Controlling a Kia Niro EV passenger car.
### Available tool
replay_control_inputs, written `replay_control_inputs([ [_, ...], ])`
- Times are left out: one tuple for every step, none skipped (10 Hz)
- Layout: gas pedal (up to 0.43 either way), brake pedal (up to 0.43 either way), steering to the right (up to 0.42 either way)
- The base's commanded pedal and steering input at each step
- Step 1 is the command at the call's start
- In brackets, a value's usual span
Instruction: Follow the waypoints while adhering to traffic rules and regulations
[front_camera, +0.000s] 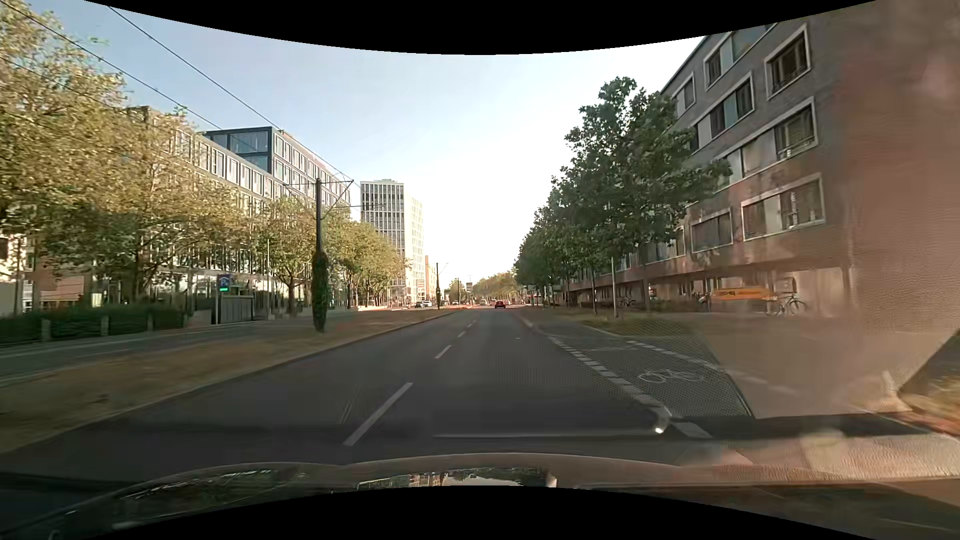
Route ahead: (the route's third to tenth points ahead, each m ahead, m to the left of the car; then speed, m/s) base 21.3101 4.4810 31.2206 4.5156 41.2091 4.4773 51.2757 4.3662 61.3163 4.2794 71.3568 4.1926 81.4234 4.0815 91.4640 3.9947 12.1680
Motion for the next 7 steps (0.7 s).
replay_control_inputs([
  [0.039, 0.000, -0.001],
  [0.039, 0.000, -0.001],
  [0.028, 0.000, -0.001],
  [0.028, 0.000, -0.001],
  [0.028, 0.000, -0.001],
  [0.028, 0.000, -0.001],
  [0.028, 0.000, -0.001],
])
